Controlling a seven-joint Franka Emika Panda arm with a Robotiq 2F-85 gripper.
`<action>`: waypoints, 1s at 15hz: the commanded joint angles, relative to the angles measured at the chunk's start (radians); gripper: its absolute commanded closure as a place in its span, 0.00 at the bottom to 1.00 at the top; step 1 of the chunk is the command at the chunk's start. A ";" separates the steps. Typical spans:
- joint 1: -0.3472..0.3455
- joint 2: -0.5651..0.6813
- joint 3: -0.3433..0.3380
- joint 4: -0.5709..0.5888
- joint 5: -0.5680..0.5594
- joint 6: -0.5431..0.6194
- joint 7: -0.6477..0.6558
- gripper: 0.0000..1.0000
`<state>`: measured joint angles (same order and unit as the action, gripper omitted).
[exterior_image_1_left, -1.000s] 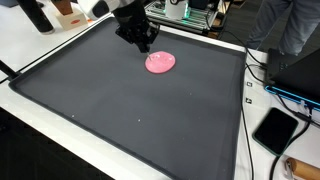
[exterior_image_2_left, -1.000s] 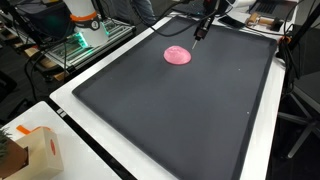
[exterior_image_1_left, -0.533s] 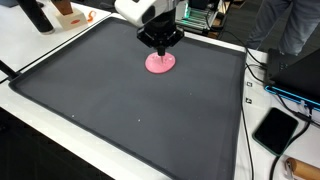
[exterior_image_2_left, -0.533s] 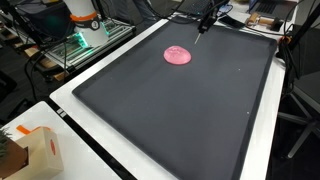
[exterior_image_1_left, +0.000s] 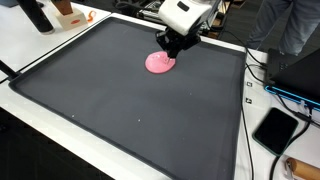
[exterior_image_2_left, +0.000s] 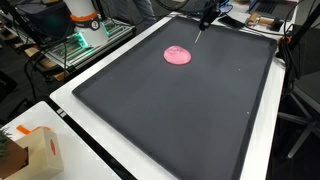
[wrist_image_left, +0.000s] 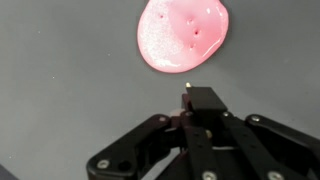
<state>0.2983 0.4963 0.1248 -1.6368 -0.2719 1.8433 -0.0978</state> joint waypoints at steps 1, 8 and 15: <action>0.044 0.004 0.000 -0.012 -0.087 -0.029 0.077 0.97; 0.087 0.010 0.005 -0.035 -0.124 -0.048 0.197 0.97; 0.111 0.004 0.000 -0.062 -0.121 -0.051 0.332 0.97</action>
<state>0.3974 0.5127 0.1269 -1.6726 -0.3712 1.8085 0.1654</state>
